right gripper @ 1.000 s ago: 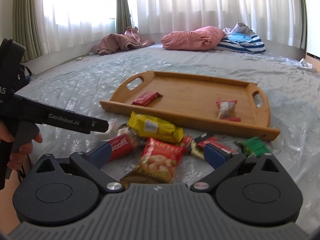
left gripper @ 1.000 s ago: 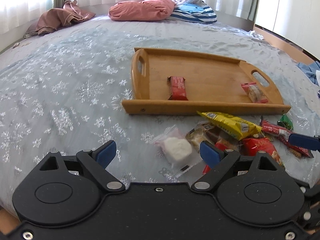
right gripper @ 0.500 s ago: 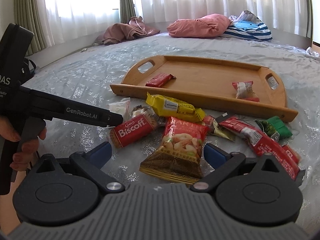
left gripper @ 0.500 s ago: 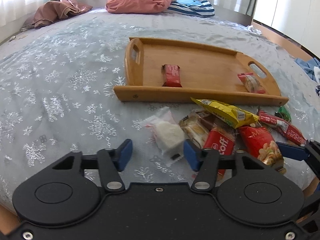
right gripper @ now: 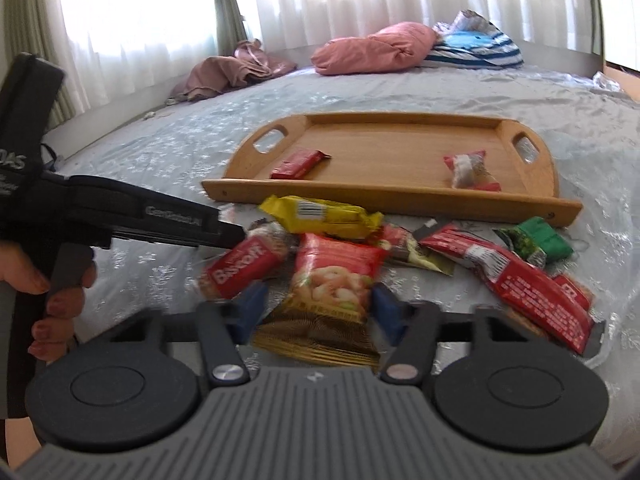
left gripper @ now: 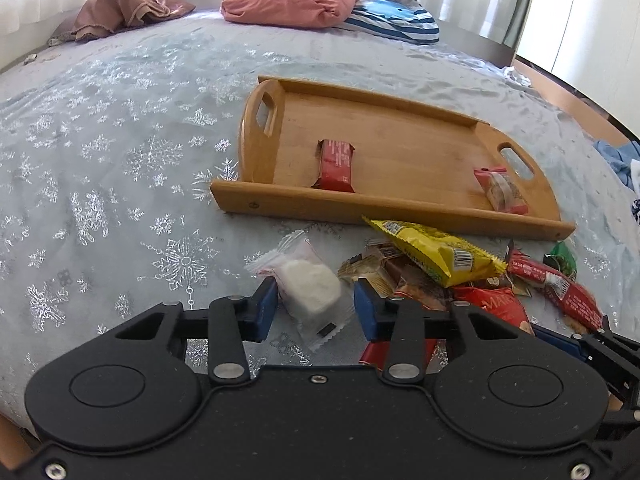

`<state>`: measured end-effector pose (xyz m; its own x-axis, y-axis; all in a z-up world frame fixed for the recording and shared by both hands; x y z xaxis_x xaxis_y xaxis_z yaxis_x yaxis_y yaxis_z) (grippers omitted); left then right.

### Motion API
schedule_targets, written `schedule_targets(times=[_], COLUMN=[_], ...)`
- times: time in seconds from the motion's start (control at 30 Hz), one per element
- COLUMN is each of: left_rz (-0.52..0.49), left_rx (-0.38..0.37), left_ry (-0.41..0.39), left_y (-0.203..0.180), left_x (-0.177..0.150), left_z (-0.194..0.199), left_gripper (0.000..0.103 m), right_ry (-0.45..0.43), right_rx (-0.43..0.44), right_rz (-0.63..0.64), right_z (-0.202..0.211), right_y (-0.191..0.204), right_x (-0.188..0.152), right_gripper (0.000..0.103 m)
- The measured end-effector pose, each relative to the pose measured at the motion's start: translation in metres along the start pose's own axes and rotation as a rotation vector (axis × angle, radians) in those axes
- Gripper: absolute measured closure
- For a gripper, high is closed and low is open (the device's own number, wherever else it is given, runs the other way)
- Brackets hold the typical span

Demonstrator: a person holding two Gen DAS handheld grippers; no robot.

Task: Organize snacks
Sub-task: 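Grasp the white cake packet with the left gripper while the right grasps the peanut bag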

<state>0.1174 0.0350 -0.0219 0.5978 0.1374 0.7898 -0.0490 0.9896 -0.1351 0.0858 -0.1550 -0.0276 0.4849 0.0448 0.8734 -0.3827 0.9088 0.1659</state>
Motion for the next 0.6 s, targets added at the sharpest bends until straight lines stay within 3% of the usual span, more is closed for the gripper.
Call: schedule_targets(times=[0.1,0.37,0.6], left_rz=[-0.007,-0.011,-0.013], left_rx=[-0.008,-0.027,-0.065], left_ry=[-0.003,-0.041,-0.068], left_y=[-0.001,0.0,-0.01], left_x=[0.001,0.019,0.046], left_z=[0.004,0.018,0.015], left_gripper=[0.064,0.064,0.064], right_ry=[-0.009,-0.064,-0.108], right_rx=[0.002,-0.031,-0.134], right_rz=[-0.021,-0.017,-0.047], right_z=[0.002,0.016,0.015], right_y=[-0.004,-0.01,-0.038], right_x=[0.002,0.018,0.049], right_gripper=[0.052,0.055,0.055])
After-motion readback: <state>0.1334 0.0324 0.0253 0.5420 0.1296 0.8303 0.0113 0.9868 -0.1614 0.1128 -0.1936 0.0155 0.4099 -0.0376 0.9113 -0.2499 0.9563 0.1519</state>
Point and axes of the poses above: each gripper's, at about its wrist camera, not at the fingertips, and z roughly against the way its jaws point, y to its left, x to its top, the point moved 7 cm from there along -z, roughly the way its jaws point, and after that the axes turned 8 degrees about -y, right-handed, at the moved point
